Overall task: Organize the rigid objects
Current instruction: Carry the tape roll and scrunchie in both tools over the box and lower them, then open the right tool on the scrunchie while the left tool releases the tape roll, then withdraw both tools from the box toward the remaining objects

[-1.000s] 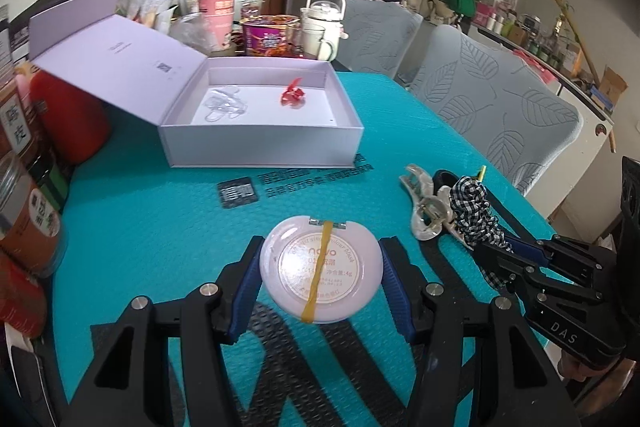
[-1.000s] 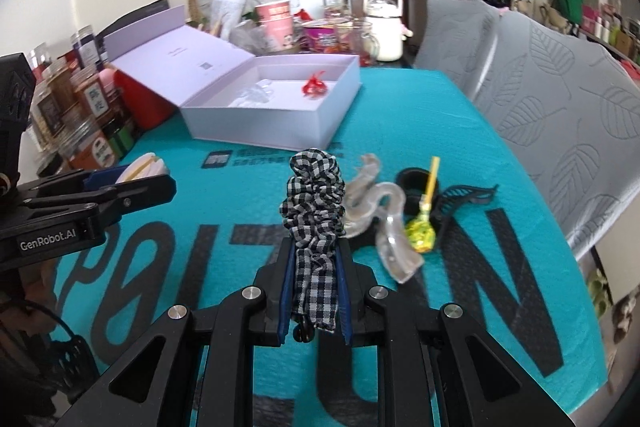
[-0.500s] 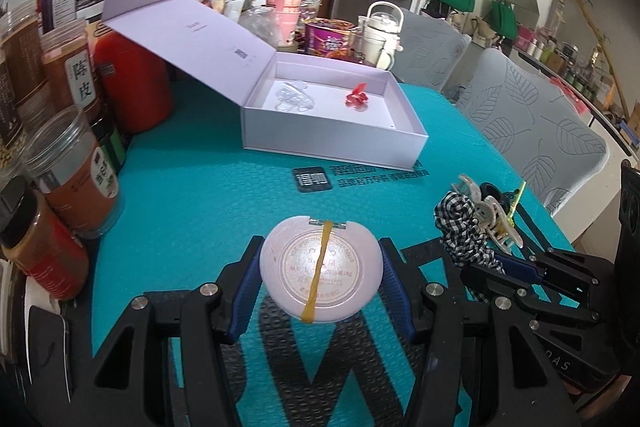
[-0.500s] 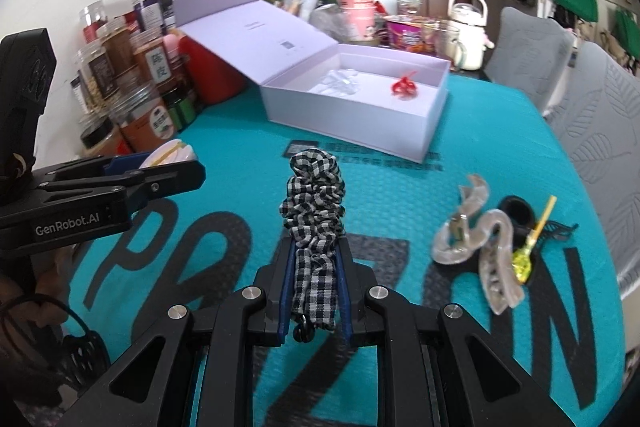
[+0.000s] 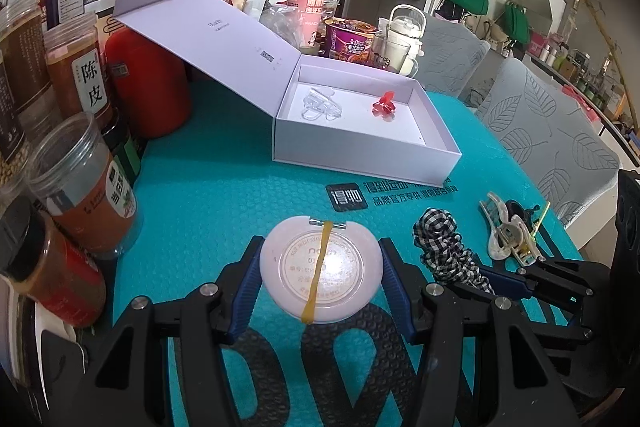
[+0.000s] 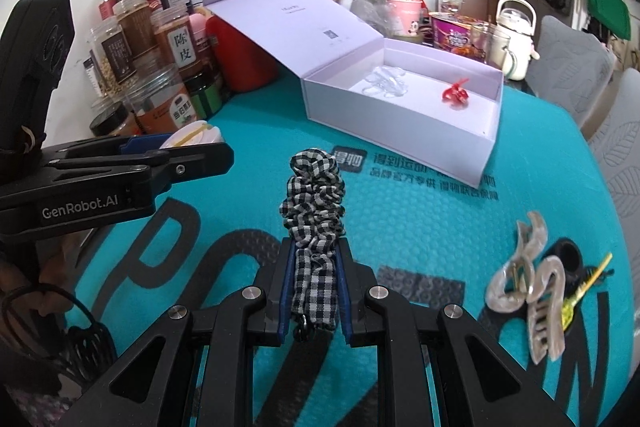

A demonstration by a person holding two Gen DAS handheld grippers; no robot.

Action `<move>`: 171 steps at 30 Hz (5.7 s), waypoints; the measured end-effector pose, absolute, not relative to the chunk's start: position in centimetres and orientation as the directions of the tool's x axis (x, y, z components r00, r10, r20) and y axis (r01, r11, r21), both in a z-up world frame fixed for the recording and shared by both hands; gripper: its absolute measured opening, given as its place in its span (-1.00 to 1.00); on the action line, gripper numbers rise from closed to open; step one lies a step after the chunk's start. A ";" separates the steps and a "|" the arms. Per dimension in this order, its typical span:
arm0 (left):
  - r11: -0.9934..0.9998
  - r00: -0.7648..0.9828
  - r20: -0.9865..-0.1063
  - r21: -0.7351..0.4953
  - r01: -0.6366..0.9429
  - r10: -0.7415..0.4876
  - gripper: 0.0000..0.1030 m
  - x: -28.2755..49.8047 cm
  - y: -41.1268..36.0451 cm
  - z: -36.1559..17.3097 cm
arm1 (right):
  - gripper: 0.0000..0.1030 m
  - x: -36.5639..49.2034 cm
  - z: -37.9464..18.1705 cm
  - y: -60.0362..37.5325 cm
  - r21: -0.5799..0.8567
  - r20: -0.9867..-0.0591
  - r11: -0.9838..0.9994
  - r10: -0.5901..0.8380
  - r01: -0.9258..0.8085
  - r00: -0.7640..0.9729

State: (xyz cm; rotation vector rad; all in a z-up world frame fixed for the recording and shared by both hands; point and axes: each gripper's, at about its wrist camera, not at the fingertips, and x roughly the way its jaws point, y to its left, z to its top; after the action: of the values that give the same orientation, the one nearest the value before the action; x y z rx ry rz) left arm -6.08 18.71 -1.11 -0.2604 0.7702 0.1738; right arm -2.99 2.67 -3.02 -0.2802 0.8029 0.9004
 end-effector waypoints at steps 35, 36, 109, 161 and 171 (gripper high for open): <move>0.980 0.803 -0.591 -0.113 -0.166 0.068 0.07 4.2 20.2 6.2 | -0.63 6.6 4.3 5.7 0.015 -0.636 0.625 0.608 -0.781 0.475; 0.981 0.807 -0.587 -0.110 -0.162 0.067 0.07 4.6 20.1 6.4 | -0.63 7.0 4.6 5.7 0.015 -0.631 0.626 0.610 -0.779 0.479; 0.983 0.611 -0.791 -0.103 -0.153 0.012 0.07 22.3 21.9 -3.6 | -0.51 24.8 -3.4 9.1 0.044 -0.786 0.793 0.403 -0.607 0.469; 0.985 0.814 -0.569 -0.034 -0.168 0.119 0.47 9.1 17.1 12.1 | -0.30 12.3 11.0 2.4 -0.048 -0.558 0.794 0.482 -0.606 0.676; 0.985 0.829 -0.543 -0.018 -0.169 0.133 0.47 4.9 15.3 13.2 | -0.18 7.6 12.3 0.1 -0.065 -0.520 0.796 0.488 -0.602 0.702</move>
State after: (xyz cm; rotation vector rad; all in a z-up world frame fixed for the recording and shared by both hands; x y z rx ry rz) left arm 4.94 15.30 13.15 -0.0663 0.5709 0.1602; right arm 7.64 0.12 12.32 -0.2383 0.5068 0.6125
